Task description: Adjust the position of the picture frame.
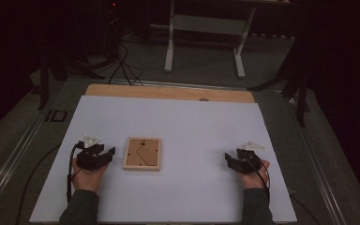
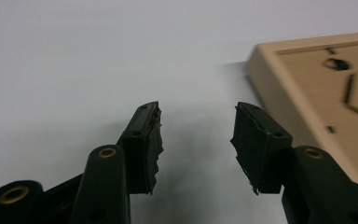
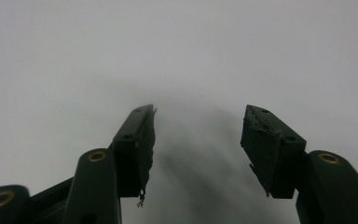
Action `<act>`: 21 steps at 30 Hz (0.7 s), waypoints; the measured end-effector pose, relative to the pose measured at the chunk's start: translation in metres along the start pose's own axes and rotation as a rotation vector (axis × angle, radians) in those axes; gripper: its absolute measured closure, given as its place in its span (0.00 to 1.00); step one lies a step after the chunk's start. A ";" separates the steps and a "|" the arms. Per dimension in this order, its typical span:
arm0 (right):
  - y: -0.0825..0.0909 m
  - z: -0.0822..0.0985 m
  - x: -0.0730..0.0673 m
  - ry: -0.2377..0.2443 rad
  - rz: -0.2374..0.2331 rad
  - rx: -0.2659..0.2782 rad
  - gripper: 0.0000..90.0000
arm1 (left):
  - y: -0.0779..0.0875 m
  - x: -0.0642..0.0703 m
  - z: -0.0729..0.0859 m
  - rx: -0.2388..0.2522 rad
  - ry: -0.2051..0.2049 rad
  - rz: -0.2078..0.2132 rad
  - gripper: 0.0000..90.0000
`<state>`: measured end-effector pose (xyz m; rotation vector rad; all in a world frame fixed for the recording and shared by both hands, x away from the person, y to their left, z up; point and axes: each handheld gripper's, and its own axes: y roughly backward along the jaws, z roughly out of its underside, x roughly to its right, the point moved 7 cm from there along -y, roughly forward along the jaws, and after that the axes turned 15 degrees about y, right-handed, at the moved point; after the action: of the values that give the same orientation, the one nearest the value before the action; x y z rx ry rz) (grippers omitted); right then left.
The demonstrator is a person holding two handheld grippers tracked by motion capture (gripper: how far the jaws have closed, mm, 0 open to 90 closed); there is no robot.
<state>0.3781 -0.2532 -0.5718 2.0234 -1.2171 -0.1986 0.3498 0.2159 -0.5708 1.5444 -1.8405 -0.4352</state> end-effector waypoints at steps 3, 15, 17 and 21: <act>0.002 -0.001 0.000 -0.013 -0.009 0.010 0.49 | 0.003 0.004 -0.001 0.008 -0.007 0.023 0.56; 0.012 -0.009 0.002 -0.028 -0.032 0.083 0.59 | 0.008 0.021 -0.004 -0.012 -0.027 0.121 0.65; 0.015 -0.013 0.001 -0.023 -0.034 0.108 0.66 | 0.008 0.024 -0.005 -0.018 -0.037 0.129 0.71; 0.021 -0.019 -0.002 0.014 -0.020 0.142 0.79 | 0.006 0.027 -0.008 -0.027 -0.056 0.127 0.87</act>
<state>0.3718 -0.2473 -0.5443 2.1564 -1.2333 -0.1105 0.3496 0.1930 -0.5538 1.4009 -1.9548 -0.4469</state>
